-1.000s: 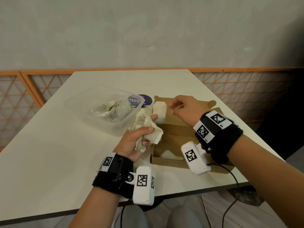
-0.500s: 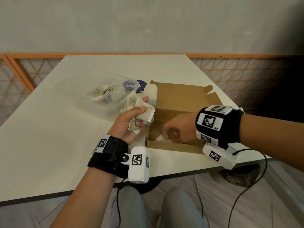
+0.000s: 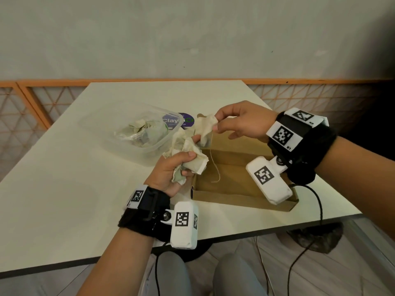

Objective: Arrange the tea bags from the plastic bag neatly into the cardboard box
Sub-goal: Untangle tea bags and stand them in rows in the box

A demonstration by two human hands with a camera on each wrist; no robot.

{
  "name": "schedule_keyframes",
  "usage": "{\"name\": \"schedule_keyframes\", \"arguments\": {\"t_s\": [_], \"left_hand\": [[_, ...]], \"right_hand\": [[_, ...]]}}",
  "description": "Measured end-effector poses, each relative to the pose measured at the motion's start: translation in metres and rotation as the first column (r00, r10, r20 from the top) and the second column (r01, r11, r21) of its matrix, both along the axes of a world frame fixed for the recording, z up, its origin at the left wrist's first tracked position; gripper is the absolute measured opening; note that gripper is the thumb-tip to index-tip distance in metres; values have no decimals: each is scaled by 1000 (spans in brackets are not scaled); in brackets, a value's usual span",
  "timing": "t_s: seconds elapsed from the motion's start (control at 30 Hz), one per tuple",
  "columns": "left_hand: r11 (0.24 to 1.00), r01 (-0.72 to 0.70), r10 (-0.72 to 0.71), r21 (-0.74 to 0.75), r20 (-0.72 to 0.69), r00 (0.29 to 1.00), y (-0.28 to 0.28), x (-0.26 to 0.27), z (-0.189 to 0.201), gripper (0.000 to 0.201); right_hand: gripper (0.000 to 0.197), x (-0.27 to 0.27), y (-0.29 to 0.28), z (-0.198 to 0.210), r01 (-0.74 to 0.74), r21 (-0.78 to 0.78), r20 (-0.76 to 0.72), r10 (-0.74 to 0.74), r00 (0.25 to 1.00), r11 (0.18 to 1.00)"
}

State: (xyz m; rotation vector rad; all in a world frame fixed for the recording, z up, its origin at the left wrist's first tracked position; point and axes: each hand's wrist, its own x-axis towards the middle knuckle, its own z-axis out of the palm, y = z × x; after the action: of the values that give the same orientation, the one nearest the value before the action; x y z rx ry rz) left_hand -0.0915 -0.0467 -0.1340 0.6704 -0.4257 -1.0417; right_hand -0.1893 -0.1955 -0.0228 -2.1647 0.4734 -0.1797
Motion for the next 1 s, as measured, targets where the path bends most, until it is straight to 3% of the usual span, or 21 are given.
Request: {"name": "schedule_keyframes", "arguments": {"t_s": [0.17, 0.3, 0.37, 0.57, 0.63, 0.77, 0.93, 1.0], "left_hand": [[1000, 7, -7, 13, 6, 1000, 1, -3, 4, 73], [993, -61, 63, 99, -18, 998, 2, -5, 6, 26], [991, -71, 72, 113, -9, 997, 2, -5, 6, 22], [989, -83, 82, 126, 9, 997, 3, -6, 8, 40], [986, -90, 89, 142, 8, 996, 3, -5, 7, 31], [985, -100, 103, 143, -12, 995, 2, -5, 7, 21], [996, -72, 74, 61, -31, 997, 4, -3, 6, 67], [994, -86, 89, 67, -43, 995, 3, -1, 4, 60]], "right_hand": [[11, 4, 3, 4, -98, -21, -11, 98, 995, 995], [13, 8, 6, 10, -161, -198, -132, 137, 982, 967], [7, 11, 8, 10, -135, -304, -178, 83, 980, 943], [12, 20, 1, 7, -51, -450, -214, -52, 975, 892], [6, 22, -2, 7, -53, -401, -219, -40, 975, 915], [14, 24, -2, 10, -21, -279, -152, -22, 988, 960], [9, 26, 1, 4, -7, -385, -172, -64, 983, 923], [10, 26, 1, 3, -9, -402, -187, -72, 980, 916]]}}
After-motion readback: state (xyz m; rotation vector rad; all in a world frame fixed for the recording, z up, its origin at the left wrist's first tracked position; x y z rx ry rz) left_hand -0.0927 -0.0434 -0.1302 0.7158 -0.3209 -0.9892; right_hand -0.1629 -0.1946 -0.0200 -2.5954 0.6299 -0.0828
